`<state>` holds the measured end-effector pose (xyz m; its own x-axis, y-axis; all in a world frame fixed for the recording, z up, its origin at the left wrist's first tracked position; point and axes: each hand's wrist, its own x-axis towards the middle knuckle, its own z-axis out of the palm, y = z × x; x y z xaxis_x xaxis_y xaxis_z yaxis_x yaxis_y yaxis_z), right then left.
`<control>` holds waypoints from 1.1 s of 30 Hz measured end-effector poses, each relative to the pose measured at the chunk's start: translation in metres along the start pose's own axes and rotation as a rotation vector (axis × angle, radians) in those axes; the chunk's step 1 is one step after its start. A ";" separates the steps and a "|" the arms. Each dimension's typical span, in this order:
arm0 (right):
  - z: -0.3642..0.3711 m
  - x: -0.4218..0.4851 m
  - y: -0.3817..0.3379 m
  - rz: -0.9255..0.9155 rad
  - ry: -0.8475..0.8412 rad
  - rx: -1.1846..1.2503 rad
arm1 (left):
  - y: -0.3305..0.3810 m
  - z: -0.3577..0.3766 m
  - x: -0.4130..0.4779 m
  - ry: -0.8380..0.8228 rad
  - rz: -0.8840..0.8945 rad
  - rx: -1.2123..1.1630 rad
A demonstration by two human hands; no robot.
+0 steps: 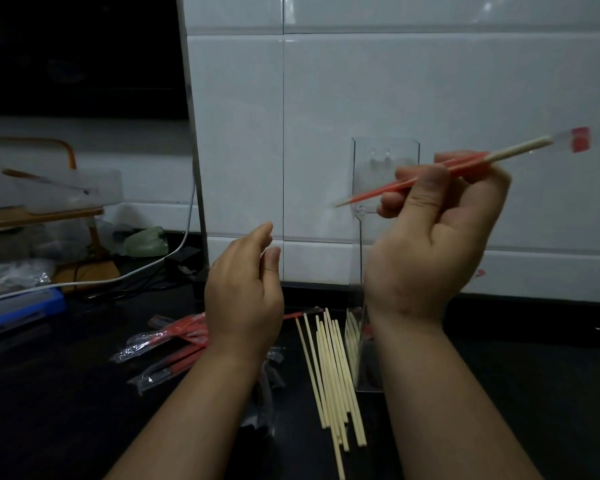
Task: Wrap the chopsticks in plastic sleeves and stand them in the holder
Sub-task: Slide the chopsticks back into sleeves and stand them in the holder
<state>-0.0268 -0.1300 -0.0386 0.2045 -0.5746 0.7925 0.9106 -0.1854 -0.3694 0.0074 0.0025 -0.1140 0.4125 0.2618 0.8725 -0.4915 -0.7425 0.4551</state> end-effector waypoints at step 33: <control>0.010 -0.019 0.010 -0.252 -0.629 -0.390 | -0.027 -0.002 0.008 -0.385 -0.421 0.228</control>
<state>-0.0182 -0.1126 -0.0527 0.2798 0.0607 0.9581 0.7883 -0.5842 -0.1932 0.0224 0.0260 -0.1190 0.8039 0.3512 0.4801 -0.0675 -0.7480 0.6602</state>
